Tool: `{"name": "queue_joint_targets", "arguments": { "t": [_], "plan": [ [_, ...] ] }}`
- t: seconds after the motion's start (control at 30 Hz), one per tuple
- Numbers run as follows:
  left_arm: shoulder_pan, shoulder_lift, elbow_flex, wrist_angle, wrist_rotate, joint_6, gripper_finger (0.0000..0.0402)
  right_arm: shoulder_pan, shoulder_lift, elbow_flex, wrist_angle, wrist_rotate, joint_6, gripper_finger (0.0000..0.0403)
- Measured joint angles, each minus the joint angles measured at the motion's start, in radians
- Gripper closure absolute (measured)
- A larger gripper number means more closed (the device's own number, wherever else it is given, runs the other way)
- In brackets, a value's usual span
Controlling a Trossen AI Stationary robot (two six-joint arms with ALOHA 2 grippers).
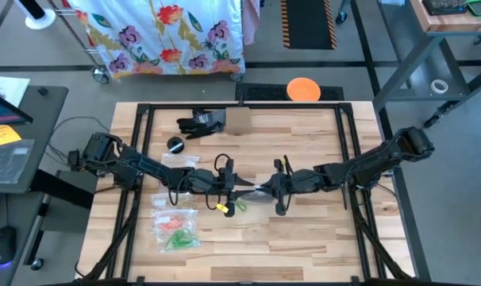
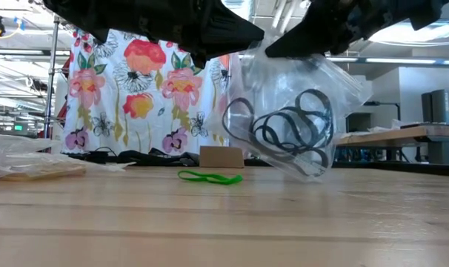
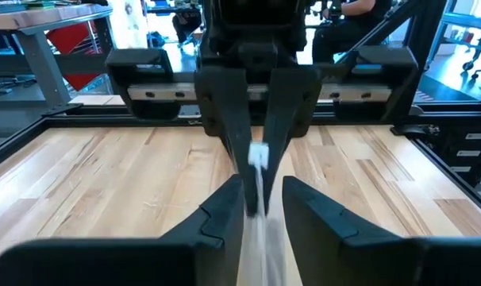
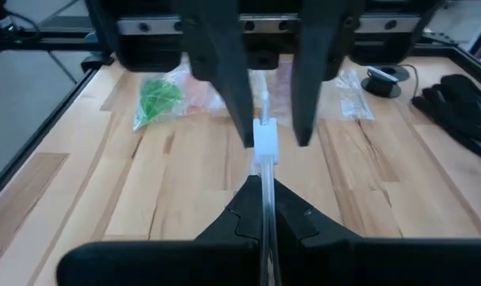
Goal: Sort rubber bands
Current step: Close the transparent zip bag
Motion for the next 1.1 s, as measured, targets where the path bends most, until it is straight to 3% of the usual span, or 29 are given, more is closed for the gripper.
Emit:
{"name": "queue_joint_targets", "arguments": {
  "t": [0.27,0.43,0.63,1.1],
  "plan": [
    [0.001,0.000,0.000,-0.003,0.000,0.003,0.0324,-0.011,0.006,0.000,0.013,0.003,0.007,0.0403],
    [0.001,0.000,0.000,-0.027,-0.001,0.013,0.0387,-0.011,0.006,0.000,0.025,0.004,0.006,0.0403],
    [0.001,0.000,0.000,-0.021,-0.013,0.015,0.0401,-0.011,0.006,0.000,0.024,0.001,0.006,0.0398],
    [0.001,0.000,0.000,-0.038,-0.010,0.014,0.0401,-0.011,0.006,0.000,0.082,0.011,-0.015,0.0250]
  ]
}}
